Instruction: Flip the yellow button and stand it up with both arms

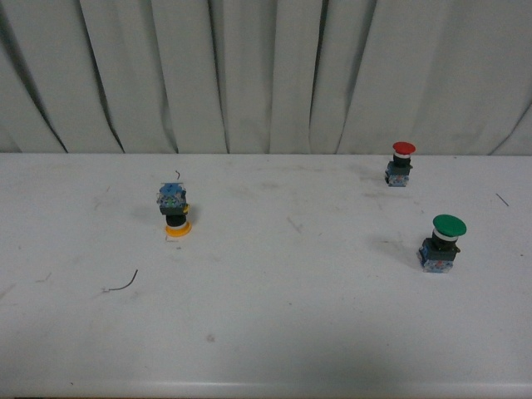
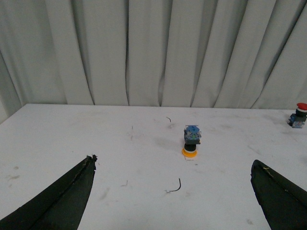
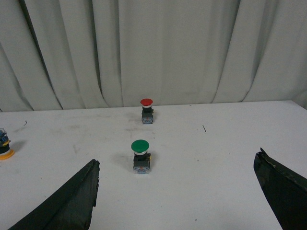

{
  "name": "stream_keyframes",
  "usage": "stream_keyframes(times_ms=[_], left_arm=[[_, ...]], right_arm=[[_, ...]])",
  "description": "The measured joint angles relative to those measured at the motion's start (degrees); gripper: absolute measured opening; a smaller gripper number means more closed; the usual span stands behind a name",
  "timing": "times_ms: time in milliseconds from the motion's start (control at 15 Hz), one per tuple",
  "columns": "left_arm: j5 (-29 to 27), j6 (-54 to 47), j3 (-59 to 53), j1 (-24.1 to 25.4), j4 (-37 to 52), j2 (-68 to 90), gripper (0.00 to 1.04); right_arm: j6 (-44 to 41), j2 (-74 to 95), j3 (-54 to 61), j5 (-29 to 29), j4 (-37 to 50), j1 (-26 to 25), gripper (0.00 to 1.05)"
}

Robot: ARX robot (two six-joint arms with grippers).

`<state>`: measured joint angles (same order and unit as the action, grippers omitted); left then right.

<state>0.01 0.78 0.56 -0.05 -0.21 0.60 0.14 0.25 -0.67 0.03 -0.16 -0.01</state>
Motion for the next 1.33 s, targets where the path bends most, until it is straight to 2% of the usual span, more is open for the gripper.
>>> stream_keyframes(times_ms=[1329], left_arm=[[0.00,0.00,0.00,0.00,0.00,0.00,0.98]], right_arm=[[0.00,0.00,0.00,-0.02,0.00,0.00,0.98]])
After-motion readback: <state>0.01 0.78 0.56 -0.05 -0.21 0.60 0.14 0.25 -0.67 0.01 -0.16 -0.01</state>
